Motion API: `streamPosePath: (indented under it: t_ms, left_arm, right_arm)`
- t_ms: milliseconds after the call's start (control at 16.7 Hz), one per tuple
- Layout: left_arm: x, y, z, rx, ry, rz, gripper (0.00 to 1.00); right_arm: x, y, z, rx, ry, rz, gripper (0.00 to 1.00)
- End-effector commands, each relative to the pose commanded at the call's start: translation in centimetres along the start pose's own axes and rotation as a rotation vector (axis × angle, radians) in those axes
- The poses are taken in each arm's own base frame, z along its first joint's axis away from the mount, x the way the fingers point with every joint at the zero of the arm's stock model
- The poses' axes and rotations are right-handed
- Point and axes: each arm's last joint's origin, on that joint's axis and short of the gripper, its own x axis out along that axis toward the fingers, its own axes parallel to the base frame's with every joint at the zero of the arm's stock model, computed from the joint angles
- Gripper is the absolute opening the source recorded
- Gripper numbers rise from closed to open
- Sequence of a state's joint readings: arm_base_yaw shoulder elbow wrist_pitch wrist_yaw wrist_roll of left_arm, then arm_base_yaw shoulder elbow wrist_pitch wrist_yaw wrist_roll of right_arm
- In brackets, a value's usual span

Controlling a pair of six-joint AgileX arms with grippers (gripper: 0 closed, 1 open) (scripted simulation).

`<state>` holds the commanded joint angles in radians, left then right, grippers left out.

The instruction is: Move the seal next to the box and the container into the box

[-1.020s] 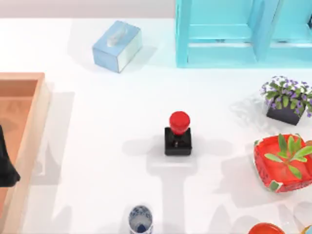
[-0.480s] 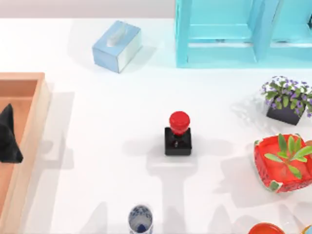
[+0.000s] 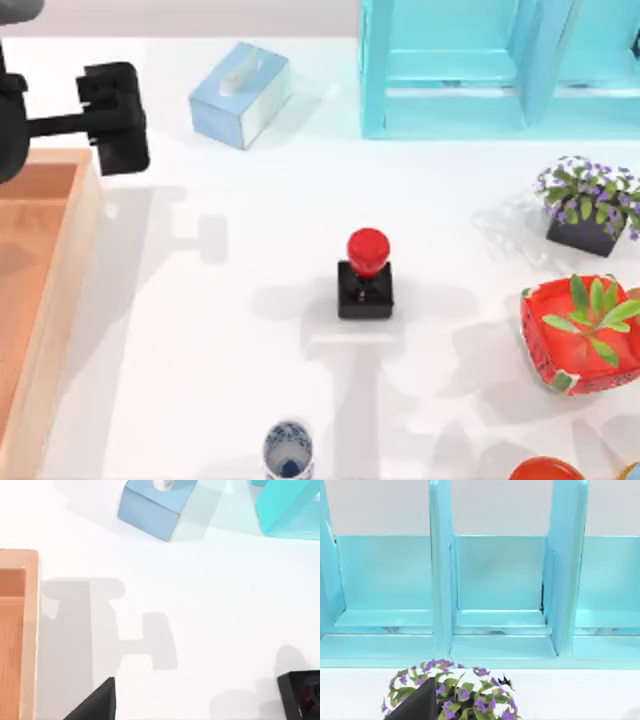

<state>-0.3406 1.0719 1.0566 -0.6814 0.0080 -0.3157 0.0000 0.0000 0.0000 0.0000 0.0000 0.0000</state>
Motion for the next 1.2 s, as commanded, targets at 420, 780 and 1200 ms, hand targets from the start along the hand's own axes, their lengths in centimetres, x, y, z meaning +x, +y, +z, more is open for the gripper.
streamPosePath:
  t_ms: [420, 780, 1200]
  left_arm:
    - [10.7, -9.8, 5.6, -0.038, 0.476, 0.074, 1.00]
    - [19.4, -16.8, 2.8, -0.018, 0.741, 0.213, 1.00]
    - [22.6, -19.2, 0.3, -0.002, 0.827, 0.283, 1.00]
  right_arm:
    - [0.0, 0.0, 0.0, 0.000, 0.000, 0.000, 1.00]
    - [0.0, 0.0, 0.0, 0.000, 0.000, 0.000, 1.00]
    - [0.0, 0.0, 0.0, 0.000, 0.000, 0.000, 1.00]
